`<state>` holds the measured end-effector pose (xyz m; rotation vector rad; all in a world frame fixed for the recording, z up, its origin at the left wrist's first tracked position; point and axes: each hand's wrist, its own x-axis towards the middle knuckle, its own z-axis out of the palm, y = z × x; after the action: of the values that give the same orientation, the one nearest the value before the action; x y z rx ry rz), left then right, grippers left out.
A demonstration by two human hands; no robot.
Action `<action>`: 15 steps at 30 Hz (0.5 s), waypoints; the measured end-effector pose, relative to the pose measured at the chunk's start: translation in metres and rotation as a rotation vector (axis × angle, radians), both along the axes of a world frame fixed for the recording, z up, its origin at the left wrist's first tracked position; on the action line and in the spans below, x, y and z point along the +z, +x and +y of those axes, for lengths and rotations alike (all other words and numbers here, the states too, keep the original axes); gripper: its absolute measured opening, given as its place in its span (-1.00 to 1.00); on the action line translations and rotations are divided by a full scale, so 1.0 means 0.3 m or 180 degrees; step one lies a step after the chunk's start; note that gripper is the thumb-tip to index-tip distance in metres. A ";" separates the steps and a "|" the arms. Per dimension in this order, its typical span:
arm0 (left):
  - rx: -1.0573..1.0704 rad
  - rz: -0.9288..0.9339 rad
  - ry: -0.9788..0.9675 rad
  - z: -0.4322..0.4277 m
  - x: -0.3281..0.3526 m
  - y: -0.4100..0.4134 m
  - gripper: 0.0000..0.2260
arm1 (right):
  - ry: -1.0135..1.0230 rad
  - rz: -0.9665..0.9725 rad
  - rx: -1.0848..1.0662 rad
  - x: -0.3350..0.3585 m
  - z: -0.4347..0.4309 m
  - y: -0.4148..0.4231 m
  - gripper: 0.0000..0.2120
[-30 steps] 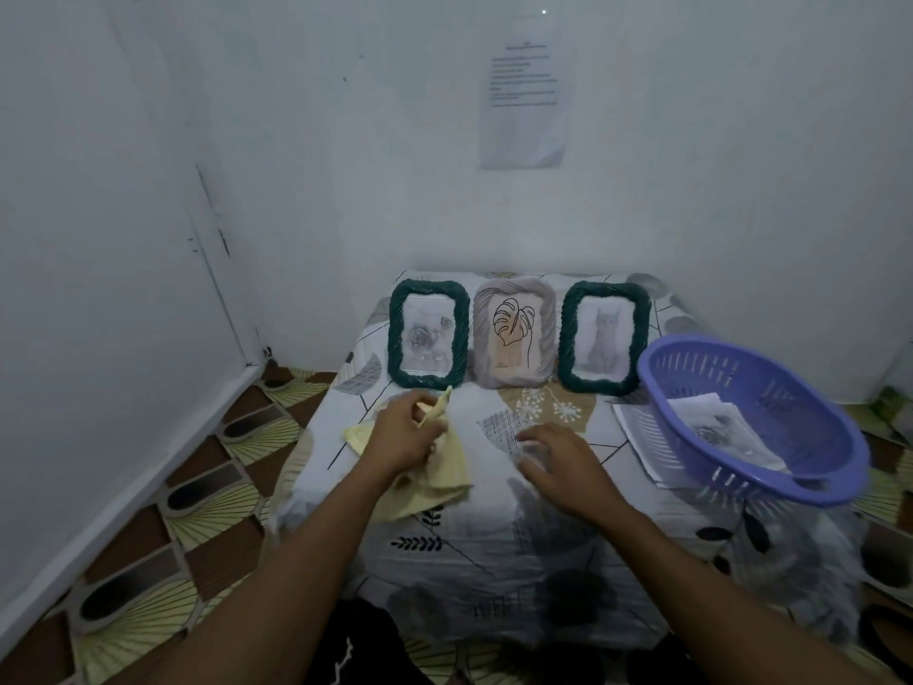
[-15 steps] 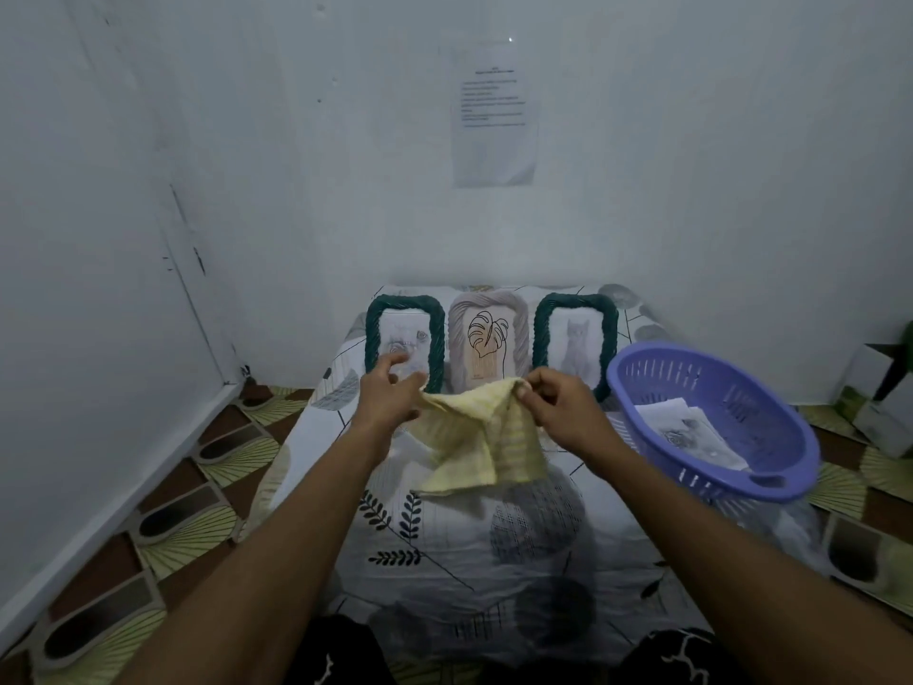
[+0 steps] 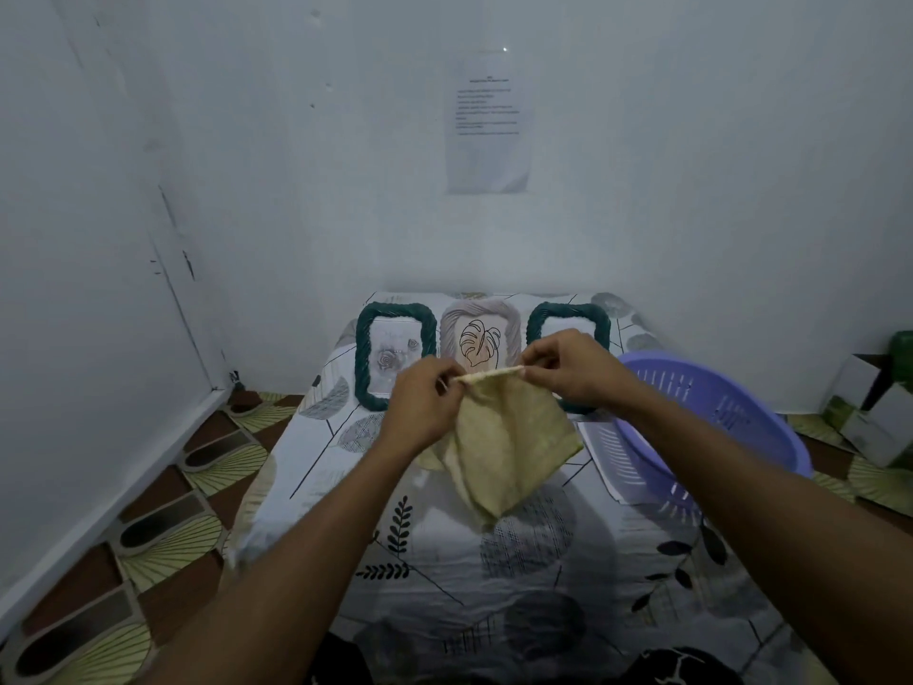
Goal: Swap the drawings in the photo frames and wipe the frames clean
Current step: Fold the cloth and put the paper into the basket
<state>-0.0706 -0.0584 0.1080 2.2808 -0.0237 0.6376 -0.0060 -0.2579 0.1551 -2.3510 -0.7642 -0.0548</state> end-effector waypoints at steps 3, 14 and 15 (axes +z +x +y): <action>-0.0001 0.0158 0.0262 0.047 0.076 0.022 -0.90 | -0.0987 -0.0254 0.0162 0.017 -0.014 0.001 -0.89; -0.0405 0.0455 0.0449 0.115 0.217 0.051 -0.88 | -0.0573 -0.0938 0.0159 0.151 0.003 0.027 -0.85; -0.0443 0.0488 0.0471 0.119 0.210 0.048 -0.90 | -0.0545 -0.0989 0.0161 0.166 -0.003 0.029 -0.85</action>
<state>-0.0563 -0.0227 0.1709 2.4395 -0.1587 0.3990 0.0028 -0.2588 0.2050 -2.5163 -1.0120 -0.3525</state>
